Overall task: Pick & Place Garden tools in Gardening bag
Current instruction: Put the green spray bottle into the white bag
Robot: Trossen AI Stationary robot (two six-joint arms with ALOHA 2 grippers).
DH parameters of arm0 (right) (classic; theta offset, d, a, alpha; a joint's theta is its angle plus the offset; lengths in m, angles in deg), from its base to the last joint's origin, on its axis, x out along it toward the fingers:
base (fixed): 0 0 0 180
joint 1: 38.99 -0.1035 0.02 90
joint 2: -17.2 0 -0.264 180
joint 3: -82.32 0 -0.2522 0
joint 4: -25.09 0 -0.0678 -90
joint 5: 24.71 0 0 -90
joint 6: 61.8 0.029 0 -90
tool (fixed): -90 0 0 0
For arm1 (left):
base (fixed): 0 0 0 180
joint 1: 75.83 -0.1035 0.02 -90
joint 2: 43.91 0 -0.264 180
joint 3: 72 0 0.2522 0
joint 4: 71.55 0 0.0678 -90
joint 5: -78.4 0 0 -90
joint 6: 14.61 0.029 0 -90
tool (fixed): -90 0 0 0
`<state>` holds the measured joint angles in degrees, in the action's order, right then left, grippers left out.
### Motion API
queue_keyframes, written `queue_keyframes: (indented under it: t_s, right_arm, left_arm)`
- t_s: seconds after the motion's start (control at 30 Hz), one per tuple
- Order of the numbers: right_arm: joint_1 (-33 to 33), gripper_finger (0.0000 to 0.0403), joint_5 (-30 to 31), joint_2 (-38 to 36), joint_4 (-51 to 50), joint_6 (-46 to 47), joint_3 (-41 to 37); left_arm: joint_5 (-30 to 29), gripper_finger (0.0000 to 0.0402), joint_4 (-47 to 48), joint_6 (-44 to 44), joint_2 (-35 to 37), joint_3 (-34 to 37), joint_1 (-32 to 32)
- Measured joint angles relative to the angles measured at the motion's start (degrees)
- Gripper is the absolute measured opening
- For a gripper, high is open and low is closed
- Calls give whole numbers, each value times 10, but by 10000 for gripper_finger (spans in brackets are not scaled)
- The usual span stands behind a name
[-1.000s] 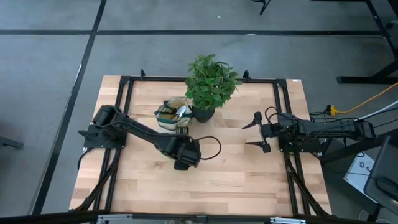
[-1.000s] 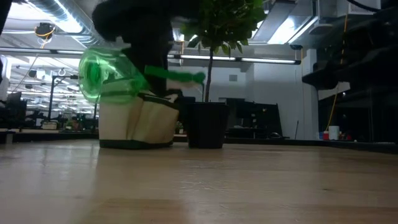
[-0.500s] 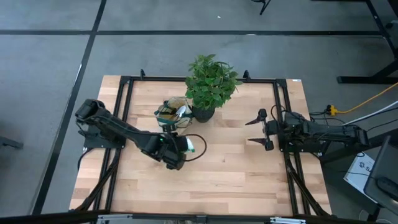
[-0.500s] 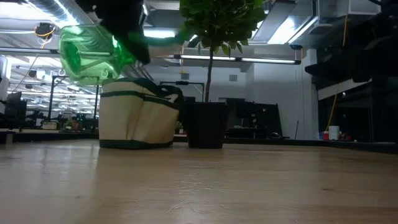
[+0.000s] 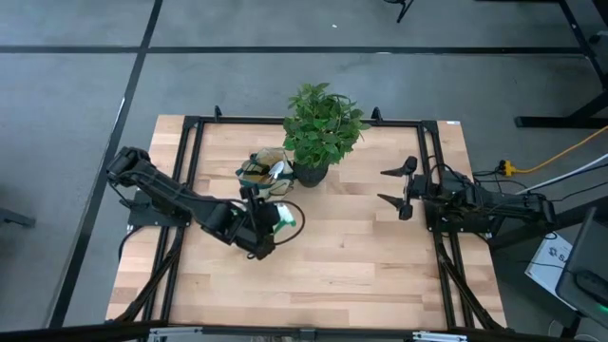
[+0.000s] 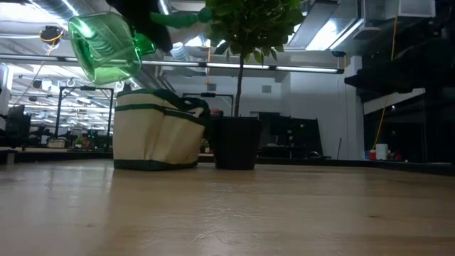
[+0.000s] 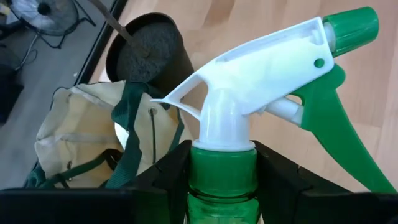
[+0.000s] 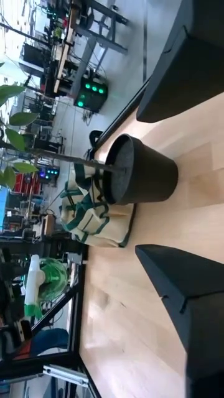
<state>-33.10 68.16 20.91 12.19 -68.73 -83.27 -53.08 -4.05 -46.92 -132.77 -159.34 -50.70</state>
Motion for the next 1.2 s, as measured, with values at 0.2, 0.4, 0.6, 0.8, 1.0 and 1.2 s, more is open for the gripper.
queue_keyframes:
  t_s: [0.2, 0.4, 0.6, 0.8, 1.0, 1.2]
  right_arm:
    - [0, 341, 0, 0, 0, -9, 0]
    - [0, 341, 0, 0, 1, -9, 0]
    - [0, 341, 0, 0, 1, -10, 0]
    - [0, 341, 0, 0, 1, -10, 0]
    - [0, 341, 0, 0, 1, -9, 0]
    - [0, 341, 0, 0, 1, -9, 0]
  left_arm:
    - [-15, 140, 0, 6, 0, 0, -11]
    - [-18, 140, -1, 30, 1, 0, -26]
    - [-110, 141, 2, 55, 39, 5, -14]
    - [-131, 141, -17, 50, 119, 53, 2]
    - [-90, 141, -210, 149, 212, 174, 1]
    - [-48, 141, -450, 313, 308, 298, -17]
